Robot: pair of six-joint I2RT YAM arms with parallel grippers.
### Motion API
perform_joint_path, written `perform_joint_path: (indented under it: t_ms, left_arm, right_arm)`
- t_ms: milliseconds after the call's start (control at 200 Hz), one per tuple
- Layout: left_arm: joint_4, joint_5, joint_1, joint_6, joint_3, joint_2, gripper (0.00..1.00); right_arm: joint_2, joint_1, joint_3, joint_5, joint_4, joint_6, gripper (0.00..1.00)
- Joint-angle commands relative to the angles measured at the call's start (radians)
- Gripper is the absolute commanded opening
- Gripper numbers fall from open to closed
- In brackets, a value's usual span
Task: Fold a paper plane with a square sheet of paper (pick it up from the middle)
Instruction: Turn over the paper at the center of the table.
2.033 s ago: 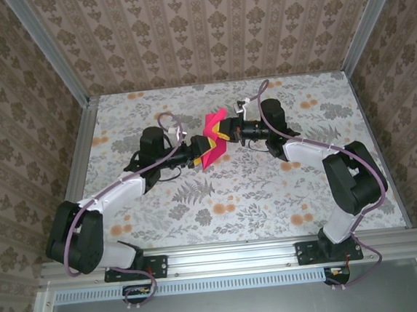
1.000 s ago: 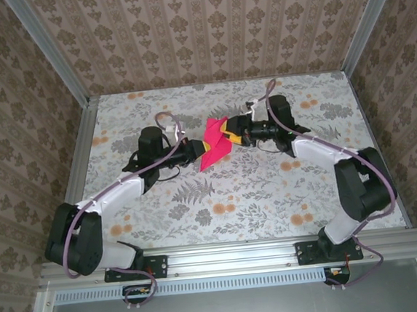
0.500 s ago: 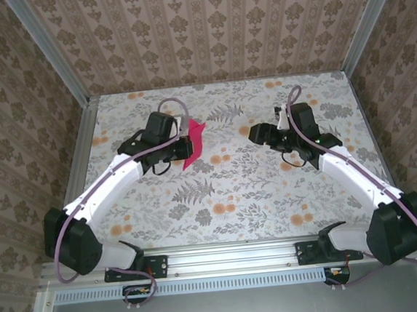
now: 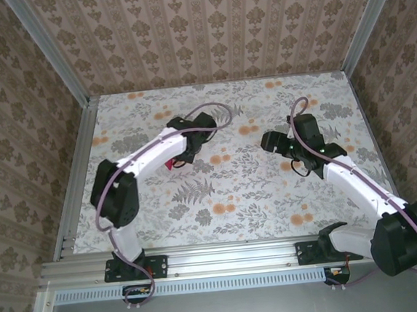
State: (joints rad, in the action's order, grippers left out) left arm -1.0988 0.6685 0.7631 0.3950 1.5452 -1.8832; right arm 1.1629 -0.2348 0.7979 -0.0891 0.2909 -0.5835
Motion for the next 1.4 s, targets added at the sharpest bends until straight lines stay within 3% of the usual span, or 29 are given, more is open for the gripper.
perform_joint_path:
  t_ms: [0, 375, 475, 555, 710, 970, 1140, 1395]
  left_arm:
    - [-0.102, 0.111, 0.038, 0.027, 0.061, -0.075, 0.08]
    - [-0.015, -0.051, 0.102, 0.042, 0.171, -0.287, 0.12]
    - [0.007, -0.104, 0.116, 0.053, 0.181, -0.297, 0.24]
    - [0.046, -0.202, 0.117, 0.051, 0.171, -0.279, 0.36]
    - [0.14, -0.397, 0.094, 0.062, 0.112, -0.178, 0.51]
    - [0.329, -0.716, -0.067, 0.122, -0.101, 0.114, 0.71]
    - [0.446, -0.859, -0.219, 0.179, -0.275, 0.281, 0.79]
    - [0.5, -0.91, -0.469, 0.273, -0.52, 0.463, 0.88]
  right_arm:
    - [-0.033, 0.023, -0.027, 0.03, -0.007, -0.026, 0.84]
    - [-0.029, 0.054, -0.061, -0.079, -0.055, -0.046, 0.84]
    - [-0.037, 0.06, -0.07, -0.073, -0.049, -0.051, 0.84]
    - [-0.036, 0.066, -0.075, -0.07, -0.045, -0.055, 0.84]
    - [-0.023, 0.068, -0.067, -0.07, -0.027, -0.059, 0.84]
    - [0.046, 0.007, -0.001, -0.109, 0.005, -0.056, 0.8]
    - [0.148, -0.179, 0.095, -0.002, 0.033, -0.067, 0.76]
    - [0.488, -0.473, 0.382, 0.086, 0.091, -0.076, 0.55]
